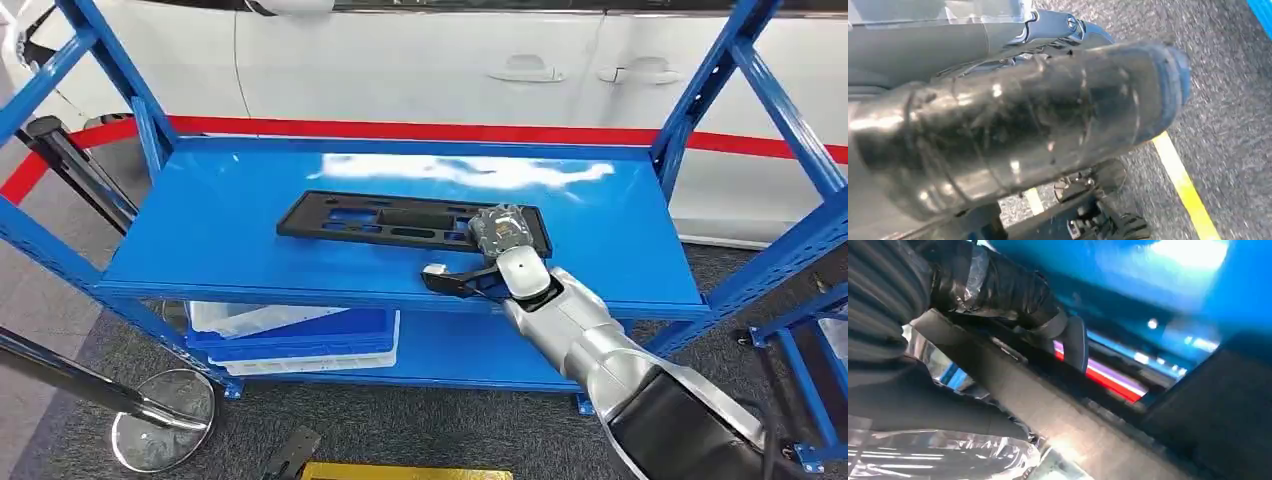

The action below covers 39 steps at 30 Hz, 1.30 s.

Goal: Take the parts from the cabinet and place them on the table.

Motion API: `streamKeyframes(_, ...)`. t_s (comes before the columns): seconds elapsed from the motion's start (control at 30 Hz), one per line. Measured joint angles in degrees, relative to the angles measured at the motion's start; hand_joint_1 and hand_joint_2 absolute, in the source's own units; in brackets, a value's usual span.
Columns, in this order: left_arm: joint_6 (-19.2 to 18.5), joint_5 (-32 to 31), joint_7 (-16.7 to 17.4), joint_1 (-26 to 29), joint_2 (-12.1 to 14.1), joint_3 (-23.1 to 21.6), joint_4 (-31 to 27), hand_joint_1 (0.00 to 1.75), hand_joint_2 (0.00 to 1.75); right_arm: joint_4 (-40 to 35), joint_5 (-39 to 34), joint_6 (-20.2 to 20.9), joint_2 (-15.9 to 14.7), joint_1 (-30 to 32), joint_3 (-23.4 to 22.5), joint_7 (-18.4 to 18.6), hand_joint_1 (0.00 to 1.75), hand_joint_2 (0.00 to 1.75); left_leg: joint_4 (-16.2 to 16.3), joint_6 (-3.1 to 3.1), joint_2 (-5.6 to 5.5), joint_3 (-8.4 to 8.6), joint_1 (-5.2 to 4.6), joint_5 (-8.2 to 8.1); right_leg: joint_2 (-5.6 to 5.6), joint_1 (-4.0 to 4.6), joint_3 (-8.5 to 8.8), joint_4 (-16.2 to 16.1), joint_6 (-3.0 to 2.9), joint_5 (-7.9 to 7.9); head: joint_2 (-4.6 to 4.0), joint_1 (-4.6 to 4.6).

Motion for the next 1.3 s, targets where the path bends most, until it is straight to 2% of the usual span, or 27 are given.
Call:
streamKeyframes(0.03,-0.1,0.0,0.0,0.1,0.0,0.0,0.0,0.00,0.00,0.0,0.0,0.0,-0.2,0.3,0.0,0.0,1.75,1.75,0.1,-0.05,-0.02,-0.01,0.05,-0.08,-0.01,-0.11,-1.08,1.9,0.19,0.05,0.00,0.00)
streamKeyframes(0.07,-0.1,0.0,0.0,0.3,0.0,0.0,0.0,0.00,0.00,0.0,0.1,-0.1,-0.2,0.5,0.0,-0.1,1.75,1.75,0.4,-0.14,-0.06,-0.01,0.12,-0.21,-0.03,-0.32,-0.72,0.8,0.35,1.48,0.00,0.02)
streamKeyframes(0.13,-0.1,0.0,-0.1,0.4,-0.1,0.0,0.0,0.00,0.00,0.0,0.1,-0.5,-0.2,0.5,0.0,-0.1,1.75,1.75,1.2,-0.61,-0.15,-0.03,0.36,-0.79,-0.14,-0.73,2.97,-6.9,0.63,6.05,0.00,0.00)
streamKeyframes(0.17,-0.1,0.0,-0.1,0.4,-0.1,0.0,0.0,0.00,0.00,0.0,0.1,-0.9,-0.3,0.5,0.0,-0.1,1.75,1.75,2.0,-1.10,-0.22,-0.16,0.45,-1.37,-0.25,-1.02,5.58,-12.2,0.82,7.95,0.00,0.02)
streamKeyframes(0.2,-0.1,0.0,-0.1,0.3,-0.1,0.0,0.0,0.00,0.00,0.0,0.0,-1.2,-0.3,0.4,0.0,-0.2,1.75,1.75,2.6,-1.58,-0.31,-0.72,0.09,-1.70,-0.18,-0.63,6.20,-13.0,0.70,6.53,0.00,0.20)
streamKeyframes(0.23,-0.1,0.0,-0.1,0.3,-0.1,0.0,0.0,0.00,0.00,-0.1,0.0,-1.4,-0.3,0.5,0.0,-0.2,1.75,1.75,3.1,-1.79,-0.37,-1.08,0.06,-1.81,0.08,-0.68,5.89,-13.0,-0.34,6.90,0.00,0.09)
streamKeyframes(0.3,-0.1,0.0,-0.2,0.3,-0.1,0.0,0.0,0.00,0.00,-0.1,0.0,-1.6,-0.3,0.6,0.0,-0.2,1.75,1.75,2.8,-2.23,-0.40,-1.09,0.15,-1.52,0.08,-0.32,5.67,-12.9,-0.91,6.92,0.02,0.00)
streamKeyframes(0.37,0.1,0.0,-0.2,0.4,-0.1,0.0,0.0,0.00,0.00,-0.1,-0.8,-2.8,-0.3,0.4,0.0,-0.9,1.75,1.75,3.3,-2.70,-0.31,-1.44,0.29,-2.13,-0.01,-0.72,5.81,-13.2,-1.65,7.22,0.00,-0.02)
streamKeyframes(0.4,0.3,-0.2,-0.4,0.4,-0.1,0.0,0.0,0.00,0.00,-0.1,-2.1,-4.2,-0.3,0.4,0.0,-1.9,1.75,1.75,5.1,-3.05,-0.28,-2.00,0.29,-3.48,0.01,-0.78,5.82,-13.2,-1.82,7.22,0.00,-0.26)
streamKeyframes(0.43,0.6,-0.2,-0.7,0.4,-0.1,0.0,0.0,0.00,0.00,-0.2,-3.8,-6.0,-0.3,0.6,-0.3,-3.0,1.75,1.75,8.7,-3.27,-0.28,-3.59,0.40,-5.51,0.01,-0.74,5.78,-13.2,-2.25,7.26,0.00,-0.39)
streamKeyframes(0.47,1.0,-0.2,-1.1,0.4,-0.1,0.0,0.0,0.00,0.00,-0.4,-5.9,-7.6,-0.3,0.7,-0.7,-4.6,1.75,1.75,12.9,-3.45,-0.28,-5.53,0.49,-7.40,0.02,-0.66,5.73,-13.2,-2.30,7.25,0.00,-0.33)
streamKeyframes(0.53,2.1,-0.2,-1.7,0.6,-0.1,0.0,0.0,0.00,0.00,-0.6,-10.0,-9.9,-0.3,1.2,-1.7,-7.6,1.75,1.75,18.7,-3.56,-0.28,-8.46,0.56,-8.83,0.04,-0.44,5.73,-13.2,-2.38,7.21,0.00,-0.33)
streamKeyframes(0.57,3.0,-0.3,-2.2,0.8,-0.1,0.0,0.0,0.00,0.00,-0.8,-13.3,-11.0,-0.3,1.4,-2.4,-10.1,1.75,1.75,18.4,-3.42,-0.28,-8.46,0.56,-7.93,0.09,-0.35,5.74,-13.2,-2.39,7.20,0.02,-0.35)
streamKeyframes(0.6,4.4,-0.7,-2.6,0.9,-0.1,0.0,0.0,0.00,0.00,-1.1,-17.3,-12.1,-0.3,1.6,-2.9,-13.0,1.75,1.75,15.9,-3.16,-0.29,-7.43,0.55,-6.08,0.16,-0.24,5.74,-13.2,-2.39,7.20,0.00,-0.33)
streamKeyframes(0.67,8.0,-1.6,-3.7,1.0,-0.1,0.0,0.0,0.00,0.00,-3.0,-26.0,-14.1,-0.3,1.6,-4.7,-18.8,1.75,1.75,6.7,-2.17,-0.30,-3.14,0.30,-1.21,0.35,-0.04,5.80,-13.2,-2.39,7.20,0.00,-0.35)
streamKeyframes(0.7,10.0,-2.1,-4.6,0.9,0.0,0.0,0.0,0.00,0.00,-4.4,-30.2,-15.1,-0.3,1.6,-5.9,-21.0,1.75,1.75,3.8,-1.51,-0.29,-1.90,-0.04,-1.42,0.34,-0.15,5.77,-13.4,-2.36,7.22,0.00,-0.22)
streamKeyframes(0.8,13.8,-3.2,-7.2,1.1,0.0,0.0,0.0,0.00,0.00,-8.3,-39.3,-15.9,-0.7,1.5,-8.9,-24.2,1.75,1.75,2.7,-1.17,-0.44,-1.23,-0.62,-1.52,0.20,-0.32,5.62,-13.7,-1.54,7.51,0.00,-0.33)
streamKeyframes(0.9,14.3,-4.2,-7.1,1.3,0.0,0.0,0.0,0.00,0.00,-12.7,-46.5,-15.7,-1.5,1.8,-11.1,-26.7,1.75,1.75,0.2,-0.63,-0.11,0.25,0.00,-0.42,0.01,0.06,5.70,-13.4,-0.56,6.84,0.00,-0.26)
streamKeyframes(0.97,14.2,-4.1,-7.7,1.1,0.0,0.0,0.0,0.00,0.00,-16.7,-54.4,-15.1,-2.5,2.3,-12.2,-30.6,1.75,1.75,0.0,-0.03,-0.03,0.36,0.08,-0.29,-0.04,0.05,2.52,-6.2,-0.36,2.70,0.00,-0.07)
streamKeyframes(1.03,14.3,-4.1,-8.9,1.1,0.0,0.0,0.0,0.00,0.00,-22.0,-59.7,-14.5,-3.9,3.9,-13.2,-32.0,1.75,1.75,0.3,0.11,-0.03,0.37,0.08,-0.52,-0.05,0.00,-1.14,1.4,-0.05,0.03,0.00,-0.04)
streamKeyframes(1.07,14.6,-4.1,-9.5,1.1,0.0,0.0,0.0,0.00,1.75,-24.7,-61.7,-14.1,-4.6,4.7,-13.6,-32.0,1.75,1.75,0.5,0.06,-0.06,0.36,0.12,-0.69,-0.07,-0.09,-1.80,2.4,0.09,0.37,0.00,-0.04)
streamKeyframes(1.1,15.0,-4.2,-10.0,1.1,0.0,0.0,0.0,0.00,1.75,-27.7,-63.1,-14.1,-5.4,5.4,-14.1,-32.0,1.75,1.75,0.8,-0.02,-0.11,0.37,0.20,-0.94,-0.08,-0.29,-1.04,0.7,0.23,2.04,0.02,-0.02)
streamKeyframes(1.17,16.0,-4.3,-10.6,1.1,0.0,0.0,0.0,0.00,1.75,-33.2,-64.1,-14.2,-6.7,6.5,-15.1,-31.9,1.75,1.75,1.9,-0.52,-0.28,0.34,0.38,-1.71,-0.20,-0.75,3.44,-8.4,0.54,7.09,0.00,-0.02)
streamKeyframes(1.2,16.5,-4.3,-11.0,1.1,0.1,0.0,0.0,0.00,1.75,-36.0,-64.9,-14.3,-7.4,7.1,-15.8,-32.0,1.75,1.75,2.7,-0.89,-0.32,0.17,0.42,-2.23,-0.33,-0.90,5.10,-12.4,0.57,7.63,0.00,-0.04)
streamKeyframes(1.23,17.1,-4.2,-11.5,1.0,0.2,0.0,0.0,0.00,1.75,-38.6,-65.9,-14.5,-7.9,7.7,-16.7,-32.6,1.75,1.75,3.6,-1.38,-0.50,-0.46,-0.08,-2.63,-0.22,-0.41,5.78,-12.9,0.34,6.86,0.00,0.24)
streamKeyframes(1.27,17.2,-4.1,-11.8,1.0,0.2,0.0,0.0,0.00,1.75,-41.5,-66.9,-14.6,-8.0,8.4,-17.3,-33.2,1.75,1.75,3.5,-1.48,-0.53,-0.59,0.03,-2.65,-0.02,-0.52,5.54,-12.6,-0.40,6.93,0.00,0.11)
streamKeyframes(1.3,17.4,-4.0,-12.2,1.0,0.2,0.0,0.0,0.00,1.75,-44.1,-67.9,-14.8,-8.6,9.3,-18.2,-33.7,1.75,1.75,3.5,-1.63,-0.52,-0.55,0.02,-2.55,0.01,-0.33,5.46,-12.6,-0.59,6.97,0.00,0.06)
